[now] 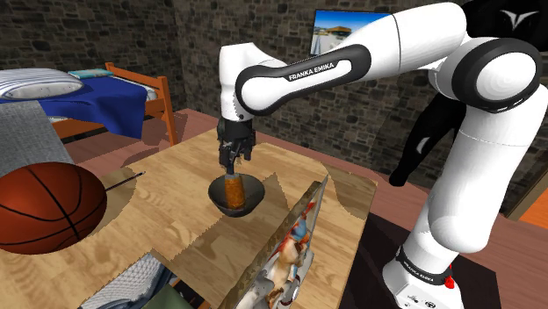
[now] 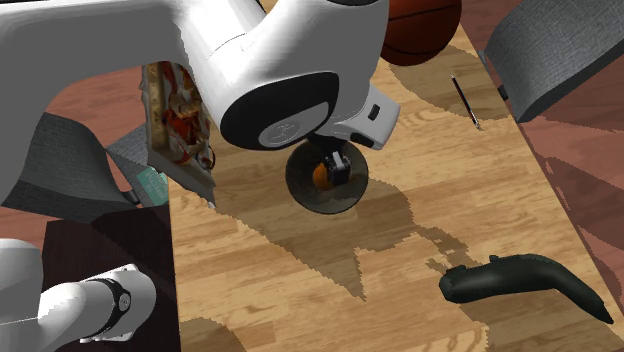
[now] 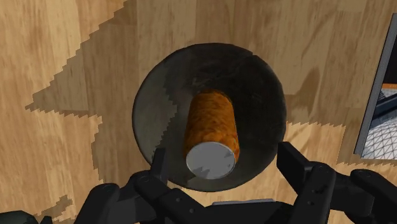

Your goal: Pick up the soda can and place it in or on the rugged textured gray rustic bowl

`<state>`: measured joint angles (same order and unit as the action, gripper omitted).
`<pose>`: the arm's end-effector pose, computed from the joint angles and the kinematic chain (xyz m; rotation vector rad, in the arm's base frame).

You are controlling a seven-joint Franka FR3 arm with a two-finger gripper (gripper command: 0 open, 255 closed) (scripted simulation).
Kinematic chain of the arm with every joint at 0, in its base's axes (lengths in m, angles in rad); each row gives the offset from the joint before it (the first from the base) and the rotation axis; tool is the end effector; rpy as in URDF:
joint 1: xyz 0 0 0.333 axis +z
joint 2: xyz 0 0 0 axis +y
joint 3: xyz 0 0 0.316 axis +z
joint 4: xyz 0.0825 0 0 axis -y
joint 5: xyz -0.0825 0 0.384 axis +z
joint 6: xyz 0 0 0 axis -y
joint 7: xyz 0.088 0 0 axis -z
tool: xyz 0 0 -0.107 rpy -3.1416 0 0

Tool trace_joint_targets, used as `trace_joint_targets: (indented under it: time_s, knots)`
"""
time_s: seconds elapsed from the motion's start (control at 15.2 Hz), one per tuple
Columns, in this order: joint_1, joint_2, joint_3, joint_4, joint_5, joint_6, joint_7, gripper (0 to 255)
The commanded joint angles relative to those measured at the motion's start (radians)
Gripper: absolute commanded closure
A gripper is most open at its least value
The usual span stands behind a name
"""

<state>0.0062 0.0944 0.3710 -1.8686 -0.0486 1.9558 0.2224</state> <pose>0.5468 0.2073 0.4653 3.1195 0.2683 0.0043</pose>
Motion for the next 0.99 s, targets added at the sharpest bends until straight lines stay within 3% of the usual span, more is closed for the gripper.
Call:
trace_joint_targets:
  time_s: [0.0, 0.13, 0.4, 0.92]
  knots:
    - [0.000, 0.000, 0.000, 0.000, 0.000, 0.000, 0.000, 0]
    - [0.000, 0.000, 0.000, 0.000, 0.000, 0.000, 0.000, 0]
    - [0.000, -0.019, 0.001, 0.106, 0.009, -0.123, -0.006, 0]
    - [0.000, -0.019, 0.001, 0.106, 0.009, -0.123, -0.006, 0]
